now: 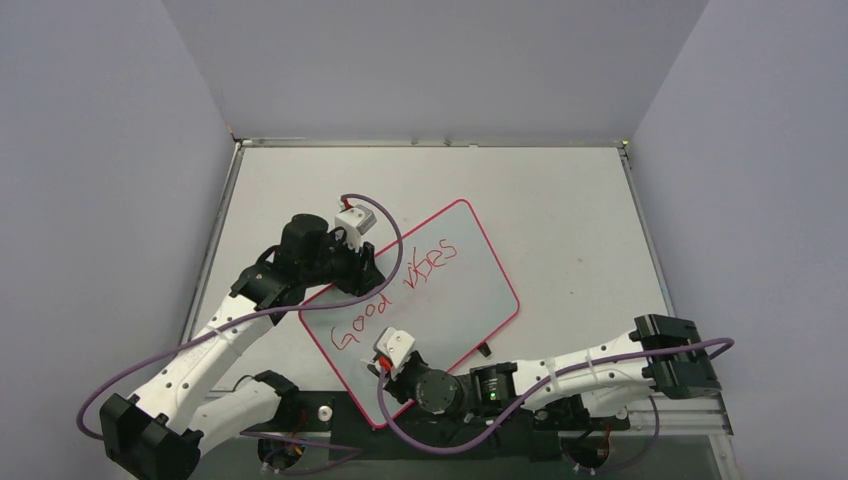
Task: Write a sentence on the whiteboard
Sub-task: Write a sentence on the whiteboard stand.
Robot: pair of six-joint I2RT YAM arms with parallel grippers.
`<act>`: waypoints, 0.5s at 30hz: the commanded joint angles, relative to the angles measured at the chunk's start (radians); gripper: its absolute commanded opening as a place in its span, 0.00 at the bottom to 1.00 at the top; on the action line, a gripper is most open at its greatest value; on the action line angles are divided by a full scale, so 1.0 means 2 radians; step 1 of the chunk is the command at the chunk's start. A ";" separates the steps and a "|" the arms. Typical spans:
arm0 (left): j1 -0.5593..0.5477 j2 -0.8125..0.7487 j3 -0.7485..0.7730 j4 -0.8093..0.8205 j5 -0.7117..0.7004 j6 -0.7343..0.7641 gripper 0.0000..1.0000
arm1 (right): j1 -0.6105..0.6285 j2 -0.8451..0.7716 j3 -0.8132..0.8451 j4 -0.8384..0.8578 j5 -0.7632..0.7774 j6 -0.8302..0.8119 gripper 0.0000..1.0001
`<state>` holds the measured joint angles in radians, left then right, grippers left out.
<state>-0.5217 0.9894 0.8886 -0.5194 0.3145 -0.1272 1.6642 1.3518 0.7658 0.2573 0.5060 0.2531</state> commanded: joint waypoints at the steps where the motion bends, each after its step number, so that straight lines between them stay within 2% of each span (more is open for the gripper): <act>1: 0.000 -0.014 0.009 0.041 -0.020 0.011 0.00 | 0.003 0.011 0.026 0.022 0.018 0.001 0.00; 15: -0.001 -0.013 0.009 0.040 -0.020 0.011 0.00 | 0.003 0.034 0.033 0.021 0.013 0.006 0.00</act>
<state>-0.5224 0.9894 0.8886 -0.5194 0.3141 -0.1272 1.6642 1.4048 0.7849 0.2607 0.5179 0.2539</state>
